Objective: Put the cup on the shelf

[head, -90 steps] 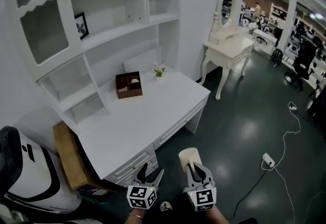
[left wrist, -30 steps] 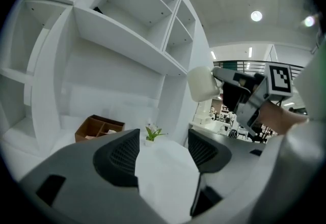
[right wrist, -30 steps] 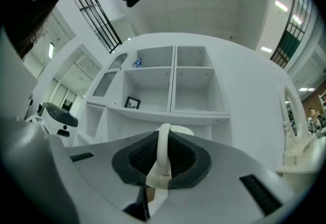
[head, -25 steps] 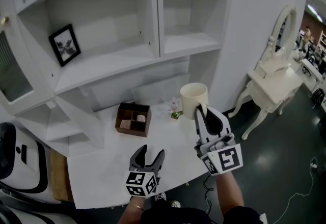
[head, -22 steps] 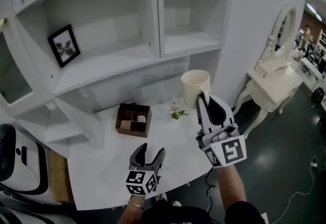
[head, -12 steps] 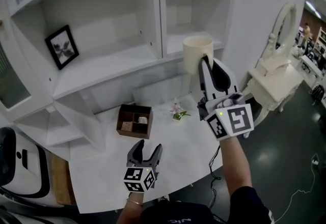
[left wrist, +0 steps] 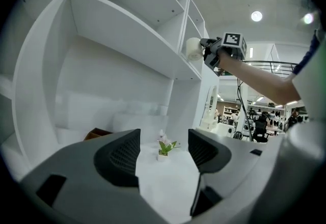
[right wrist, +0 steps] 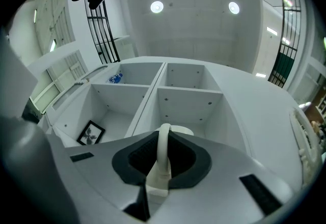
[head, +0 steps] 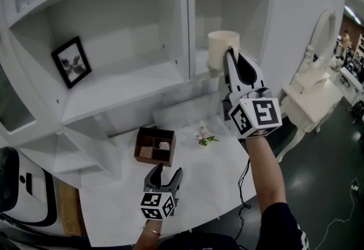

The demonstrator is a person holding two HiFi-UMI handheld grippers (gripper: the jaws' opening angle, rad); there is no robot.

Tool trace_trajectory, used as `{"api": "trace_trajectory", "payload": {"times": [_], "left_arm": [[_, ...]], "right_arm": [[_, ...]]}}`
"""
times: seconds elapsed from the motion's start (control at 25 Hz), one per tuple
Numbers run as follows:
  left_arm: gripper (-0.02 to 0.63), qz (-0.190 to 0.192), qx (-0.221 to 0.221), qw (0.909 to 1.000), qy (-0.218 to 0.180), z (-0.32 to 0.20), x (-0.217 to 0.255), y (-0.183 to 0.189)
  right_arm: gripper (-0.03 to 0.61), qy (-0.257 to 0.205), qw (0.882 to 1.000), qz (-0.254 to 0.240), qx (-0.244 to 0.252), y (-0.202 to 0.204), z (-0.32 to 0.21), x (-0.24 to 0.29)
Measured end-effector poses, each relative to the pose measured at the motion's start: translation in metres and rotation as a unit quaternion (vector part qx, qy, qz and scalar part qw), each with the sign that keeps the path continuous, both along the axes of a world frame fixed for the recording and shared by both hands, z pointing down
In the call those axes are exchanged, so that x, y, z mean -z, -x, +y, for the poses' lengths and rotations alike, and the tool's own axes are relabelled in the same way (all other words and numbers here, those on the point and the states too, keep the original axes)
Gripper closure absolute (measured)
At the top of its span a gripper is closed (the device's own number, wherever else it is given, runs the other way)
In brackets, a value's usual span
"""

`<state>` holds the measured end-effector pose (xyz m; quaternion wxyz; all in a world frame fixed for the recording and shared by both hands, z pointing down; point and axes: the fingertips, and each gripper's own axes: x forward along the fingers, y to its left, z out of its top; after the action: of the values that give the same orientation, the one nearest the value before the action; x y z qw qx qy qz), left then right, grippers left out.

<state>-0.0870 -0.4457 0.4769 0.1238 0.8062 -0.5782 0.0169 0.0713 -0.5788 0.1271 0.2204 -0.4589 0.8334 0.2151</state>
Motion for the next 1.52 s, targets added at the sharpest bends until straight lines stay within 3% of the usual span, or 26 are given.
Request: {"api": "trace_trajectory", "payload": {"times": [0.24, 0.44, 0.64, 0.96, 1.4, 1.52], "left_arm": [[0.327, 0.002, 0.008, 0.9999, 0.008, -0.009, -0.008, 0.008], [0.327, 0.006, 0.024, 0.9996, 0.013, -0.010, -0.012, 0.019], [0.327, 0.007, 0.038, 0.9991, 0.017, -0.011, -0.016, 0.027], [0.327, 0.013, 0.047, 0.9986, 0.019, -0.011, -0.017, 0.029], [0.327, 0.016, 0.050, 0.9983, 0.025, -0.005, -0.021, 0.031], [0.327, 0.019, 0.052, 0.9981, 0.028, -0.003, -0.022, 0.032]], "right_arm": [[0.528, 0.024, 1.000, -0.010, -0.008, 0.004, -0.040, -0.001], [0.528, 0.036, 0.999, 0.020, -0.014, 0.014, -0.060, -0.007], [0.528, 0.049, 0.999, 0.020, -0.013, 0.017, -0.075, -0.012], [0.525, 0.040, 0.999, 0.031, -0.012, 0.019, -0.077, -0.015], [0.509, 0.037, 0.997, 0.045, -0.051, 0.014, -0.069, -0.028], [0.469, 0.043, 0.997, 0.051, -0.045, 0.017, -0.067, -0.030]]}}
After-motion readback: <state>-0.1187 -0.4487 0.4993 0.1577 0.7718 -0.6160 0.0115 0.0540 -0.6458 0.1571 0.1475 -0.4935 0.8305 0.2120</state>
